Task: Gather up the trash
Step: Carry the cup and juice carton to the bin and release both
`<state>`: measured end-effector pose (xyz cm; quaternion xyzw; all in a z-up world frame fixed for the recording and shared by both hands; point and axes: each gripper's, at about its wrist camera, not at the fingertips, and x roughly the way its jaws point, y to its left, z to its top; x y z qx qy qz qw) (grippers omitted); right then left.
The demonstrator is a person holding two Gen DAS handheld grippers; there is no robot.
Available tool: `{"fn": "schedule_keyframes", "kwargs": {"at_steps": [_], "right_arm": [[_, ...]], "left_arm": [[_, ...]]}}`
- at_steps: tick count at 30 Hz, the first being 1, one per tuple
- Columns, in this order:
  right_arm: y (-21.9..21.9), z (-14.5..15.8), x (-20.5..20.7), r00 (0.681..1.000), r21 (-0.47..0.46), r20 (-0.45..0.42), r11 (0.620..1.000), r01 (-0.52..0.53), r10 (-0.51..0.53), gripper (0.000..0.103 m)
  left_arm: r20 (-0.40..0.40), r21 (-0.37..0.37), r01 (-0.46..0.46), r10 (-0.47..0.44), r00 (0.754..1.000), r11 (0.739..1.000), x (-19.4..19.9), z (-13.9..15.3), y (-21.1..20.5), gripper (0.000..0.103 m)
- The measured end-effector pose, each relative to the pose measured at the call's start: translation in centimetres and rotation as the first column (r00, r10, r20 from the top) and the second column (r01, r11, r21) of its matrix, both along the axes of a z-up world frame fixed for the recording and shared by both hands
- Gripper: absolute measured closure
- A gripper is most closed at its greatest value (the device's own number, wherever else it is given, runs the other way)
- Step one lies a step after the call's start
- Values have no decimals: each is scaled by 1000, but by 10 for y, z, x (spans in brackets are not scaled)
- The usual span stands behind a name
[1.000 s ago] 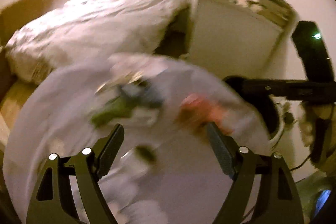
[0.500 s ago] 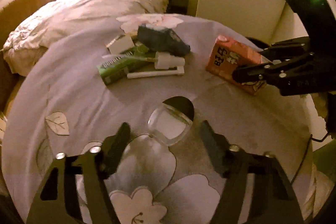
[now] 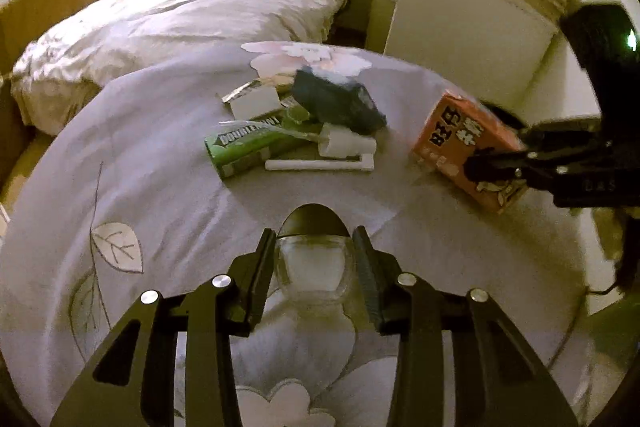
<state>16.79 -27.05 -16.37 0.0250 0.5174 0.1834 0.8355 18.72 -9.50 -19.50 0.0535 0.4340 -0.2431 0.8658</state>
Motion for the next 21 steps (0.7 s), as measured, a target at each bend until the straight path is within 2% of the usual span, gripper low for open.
{"fn": "schedule_keyframes", "kwargs": {"at_steps": [6, 12, 21], "right_arm": [[-19, 17, -2, 999, 93, 2, 994, 49, -49, 69], [-53, 44, -5, 989, 174, 43, 975, 135, -144, 69], [-126, 78, -14, 939, 230, 115, 929, 291, -323, 69]], "left_arm": [[23, -63, 5, -4, 1000, 998, -5, 25, -2, 64], [69, -115, 40, -32, 997, 993, -5, 59, -29, 64], [161, -131, 142, -121, 980, 981, 1, 97, -99, 64]]}}
